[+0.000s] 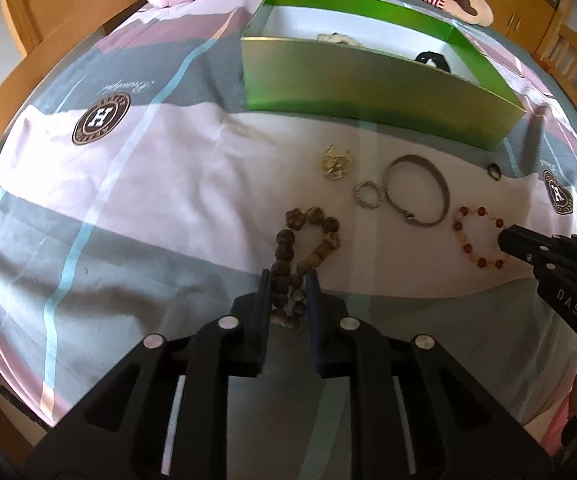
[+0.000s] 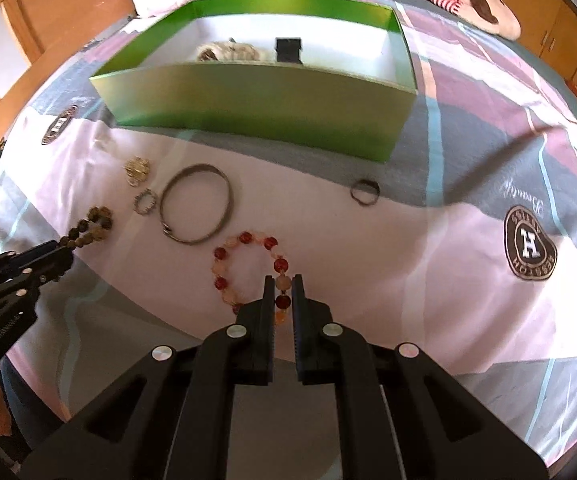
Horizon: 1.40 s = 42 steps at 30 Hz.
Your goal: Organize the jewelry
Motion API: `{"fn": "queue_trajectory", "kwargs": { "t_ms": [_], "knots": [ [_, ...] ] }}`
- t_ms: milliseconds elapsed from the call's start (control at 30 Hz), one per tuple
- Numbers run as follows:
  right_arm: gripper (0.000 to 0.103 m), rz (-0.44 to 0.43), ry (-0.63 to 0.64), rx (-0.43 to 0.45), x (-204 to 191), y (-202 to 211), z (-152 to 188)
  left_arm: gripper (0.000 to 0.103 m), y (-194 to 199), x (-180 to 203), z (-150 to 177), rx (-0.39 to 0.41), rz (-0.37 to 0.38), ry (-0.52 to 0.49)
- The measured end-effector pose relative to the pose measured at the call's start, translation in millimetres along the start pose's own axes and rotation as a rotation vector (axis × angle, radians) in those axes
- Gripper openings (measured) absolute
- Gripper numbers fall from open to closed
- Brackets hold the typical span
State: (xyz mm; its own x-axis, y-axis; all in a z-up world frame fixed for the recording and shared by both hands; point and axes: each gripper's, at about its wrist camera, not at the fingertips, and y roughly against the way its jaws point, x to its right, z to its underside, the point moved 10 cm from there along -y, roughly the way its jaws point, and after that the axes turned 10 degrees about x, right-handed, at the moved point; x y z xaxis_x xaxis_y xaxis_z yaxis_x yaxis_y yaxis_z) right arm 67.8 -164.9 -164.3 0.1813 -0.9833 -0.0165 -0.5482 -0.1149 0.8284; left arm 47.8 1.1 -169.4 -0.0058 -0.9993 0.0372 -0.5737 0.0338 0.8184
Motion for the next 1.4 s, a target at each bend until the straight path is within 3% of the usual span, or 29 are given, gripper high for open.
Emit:
{"fn": "queue_trajectory", "kwargs": {
  "t_ms": [267, 333, 467, 500, 600, 633, 767, 900, 1000, 1133, 1167, 1233, 1300, 1400],
  "knots": [
    [0.009, 0.007, -0.002, -0.007, -2, -2, 0, 0.024, -2, -6, 1, 0.000, -0.002, 0.021],
    [0.009, 0.007, -0.005, -0.002, -1, -1, -2, 0.040, 1, -8, -2, 0.011, -0.002, 0.027],
    [0.009, 0.016, -0.025, 0.008, 5, 3, -7, 0.042, 0, -11, -2, 0.011, -0.007, 0.035],
    [0.012, 0.017, -0.027, 0.008, 6, 3, -8, 0.043, 0, -11, -2, 0.009, -0.007, 0.037],
    [0.040, 0.017, -0.023, 0.004, 7, 4, -8, 0.055, -1, -10, -2, 0.004, -0.002, 0.048],
    [0.044, 0.017, -0.021, 0.005, 6, 4, -8, 0.056, -2, -9, -3, 0.004, -0.002, 0.047],
    [0.044, 0.008, -0.010, -0.008, 0, -1, -2, 0.057, -5, -4, -4, -0.002, 0.003, 0.039],
    [0.044, 0.001, -0.010, -0.033, -5, -10, 6, 0.067, -10, 2, -2, -0.014, 0.015, 0.027],
    [0.040, -0.001, -0.008, -0.033, -5, -14, 7, 0.067, -16, 2, 4, -0.038, 0.016, 0.029],
    [0.010, -0.010, -0.006, -0.028, -6, -13, 7, 0.067, -18, 1, 5, -0.038, 0.014, 0.032],
    [0.009, -0.011, -0.007, -0.027, -6, -12, 7, 0.065, -18, 0, 5, -0.033, 0.012, 0.032],
    [0.008, -0.015, -0.013, -0.026, -5, -11, 6, 0.042, -17, -6, 4, -0.028, -0.007, 0.038],
    [0.008, -0.011, -0.017, -0.020, -3, -9, 5, 0.028, -16, -12, 3, -0.024, -0.008, 0.055],
    [0.008, -0.004, -0.024, -0.005, 1, -3, 3, 0.023, -12, -27, 0, -0.019, -0.005, 0.102]
  ]
}}
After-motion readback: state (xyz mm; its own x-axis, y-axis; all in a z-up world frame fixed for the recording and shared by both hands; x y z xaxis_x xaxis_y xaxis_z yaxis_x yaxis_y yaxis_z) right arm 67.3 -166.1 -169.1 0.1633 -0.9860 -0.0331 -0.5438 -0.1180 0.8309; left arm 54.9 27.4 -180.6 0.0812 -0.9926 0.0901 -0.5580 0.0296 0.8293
